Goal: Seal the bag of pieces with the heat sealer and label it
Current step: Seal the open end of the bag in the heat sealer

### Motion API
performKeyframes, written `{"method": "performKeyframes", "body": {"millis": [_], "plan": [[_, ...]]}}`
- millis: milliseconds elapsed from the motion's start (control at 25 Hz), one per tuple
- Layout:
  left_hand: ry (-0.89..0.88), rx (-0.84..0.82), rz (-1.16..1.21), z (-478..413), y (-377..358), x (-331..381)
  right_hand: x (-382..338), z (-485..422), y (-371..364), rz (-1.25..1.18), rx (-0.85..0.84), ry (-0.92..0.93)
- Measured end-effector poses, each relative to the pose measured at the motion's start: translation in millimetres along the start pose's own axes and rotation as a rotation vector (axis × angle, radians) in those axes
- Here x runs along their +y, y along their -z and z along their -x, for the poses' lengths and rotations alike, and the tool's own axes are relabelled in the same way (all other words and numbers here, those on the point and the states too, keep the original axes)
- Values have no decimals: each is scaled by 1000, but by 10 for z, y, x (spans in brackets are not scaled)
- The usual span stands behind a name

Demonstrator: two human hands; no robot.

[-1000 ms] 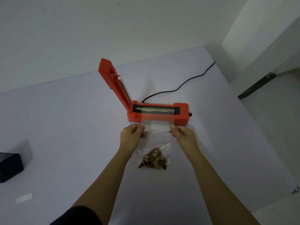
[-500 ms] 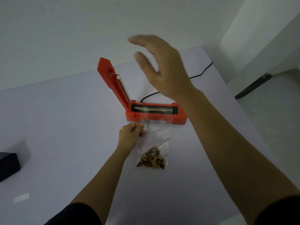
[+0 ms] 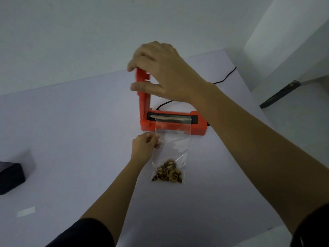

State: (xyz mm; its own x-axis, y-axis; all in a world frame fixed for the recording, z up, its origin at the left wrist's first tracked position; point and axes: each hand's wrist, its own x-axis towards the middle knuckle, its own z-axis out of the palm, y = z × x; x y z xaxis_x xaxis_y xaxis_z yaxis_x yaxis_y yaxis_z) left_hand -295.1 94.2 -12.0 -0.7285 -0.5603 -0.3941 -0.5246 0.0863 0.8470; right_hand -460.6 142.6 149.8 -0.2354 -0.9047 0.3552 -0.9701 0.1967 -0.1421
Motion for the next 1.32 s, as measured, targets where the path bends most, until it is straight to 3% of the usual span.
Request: {"method": "performKeyframes", "body": {"millis": [160, 360, 480, 640, 1000, 1200, 1320], "plan": [[9, -1, -1, -11, -17, -8, 61, 446, 184, -94, 97, -39], [10, 4, -10, -34, -32, -12, 246, 1201, -124, -27, 3, -293], [-19, 1, -42, -39, -41, -21, 293, 1521, -273, -13, -145, -480], [-18, -3, -63, -37, -50, -20, 330, 1701, -522, 16, -255, -612], [-11, 13, -88, -36, -46, -63, 353, 1810, -804, 28, -327, -689], [151, -195, 169, 95, -33, -178, 372, 1815, -839, 7, -325, -697], [207, -348, 157, 131, -17, -287, 393, 1818, -855, 0, -319, -708]]}}
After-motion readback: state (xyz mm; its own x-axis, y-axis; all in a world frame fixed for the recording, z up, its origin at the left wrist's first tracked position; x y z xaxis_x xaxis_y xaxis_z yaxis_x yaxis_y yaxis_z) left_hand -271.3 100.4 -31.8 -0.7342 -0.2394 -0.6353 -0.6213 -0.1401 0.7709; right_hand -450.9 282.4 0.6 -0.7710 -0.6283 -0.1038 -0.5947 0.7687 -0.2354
